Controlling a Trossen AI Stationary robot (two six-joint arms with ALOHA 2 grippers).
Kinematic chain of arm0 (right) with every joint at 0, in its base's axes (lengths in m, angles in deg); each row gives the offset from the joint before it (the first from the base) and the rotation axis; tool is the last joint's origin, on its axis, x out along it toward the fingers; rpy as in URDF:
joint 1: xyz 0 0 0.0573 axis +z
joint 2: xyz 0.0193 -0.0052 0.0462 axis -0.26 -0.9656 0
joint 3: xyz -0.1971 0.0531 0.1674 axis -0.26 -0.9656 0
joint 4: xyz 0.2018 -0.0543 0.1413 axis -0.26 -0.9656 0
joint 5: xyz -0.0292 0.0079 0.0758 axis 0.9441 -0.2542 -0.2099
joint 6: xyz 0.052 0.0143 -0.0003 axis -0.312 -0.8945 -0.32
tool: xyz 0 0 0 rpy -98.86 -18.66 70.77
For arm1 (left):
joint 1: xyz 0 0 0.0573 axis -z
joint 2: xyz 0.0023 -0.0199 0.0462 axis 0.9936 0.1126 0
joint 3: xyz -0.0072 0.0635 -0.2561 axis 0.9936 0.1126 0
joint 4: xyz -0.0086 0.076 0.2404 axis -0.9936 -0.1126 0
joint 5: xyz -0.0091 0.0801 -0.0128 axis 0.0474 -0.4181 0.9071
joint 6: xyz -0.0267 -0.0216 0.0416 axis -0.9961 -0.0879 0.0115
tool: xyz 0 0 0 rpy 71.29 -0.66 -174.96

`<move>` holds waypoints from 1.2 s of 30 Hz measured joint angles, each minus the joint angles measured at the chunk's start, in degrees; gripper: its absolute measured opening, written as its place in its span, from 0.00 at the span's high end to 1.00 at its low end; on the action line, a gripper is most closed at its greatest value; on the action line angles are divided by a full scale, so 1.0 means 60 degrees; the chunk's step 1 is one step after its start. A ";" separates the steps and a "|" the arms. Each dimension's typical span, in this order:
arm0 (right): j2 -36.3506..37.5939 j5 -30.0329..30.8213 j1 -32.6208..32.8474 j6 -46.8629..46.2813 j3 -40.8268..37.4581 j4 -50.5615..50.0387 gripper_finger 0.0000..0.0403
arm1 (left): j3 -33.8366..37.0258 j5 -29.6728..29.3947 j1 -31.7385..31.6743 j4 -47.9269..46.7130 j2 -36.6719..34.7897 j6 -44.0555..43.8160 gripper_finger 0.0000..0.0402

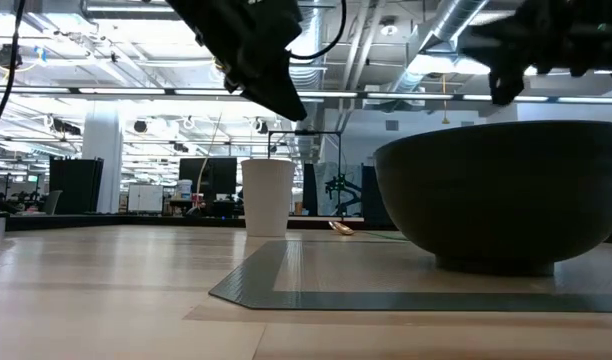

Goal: Pick & Place Utensil
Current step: Put the orange fork into the black bowl

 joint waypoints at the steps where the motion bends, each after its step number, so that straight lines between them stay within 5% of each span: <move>1: -0.0302 0.0196 -0.0010 -0.0094 0.0000 -0.0064 0.65 | 0.0000 0.0001 -0.0041 0.0002 0.0000 0.0148 0.73; 9: -0.1928 0.3004 0.0004 -0.1616 0.0000 -0.2945 0.65 | 0.0000 0.0001 -0.0378 0.0015 0.0000 0.0263 0.73; 16: -0.2686 0.6287 -0.0141 -0.5467 0.0000 -0.5154 0.65 | 0.0000 0.0007 -0.0465 0.0031 0.0000 0.0186 0.73; 25: -0.4143 0.6257 -0.0490 -0.7398 0.0000 -0.5117 0.67 | 0.0000 0.0005 -0.0503 0.0086 0.0000 0.0186 0.73; 36: -0.6138 0.6159 -0.1089 -0.7851 0.0002 -0.3918 0.76 | -0.0004 0.0001 -0.0512 0.0087 0.0000 0.0186 0.73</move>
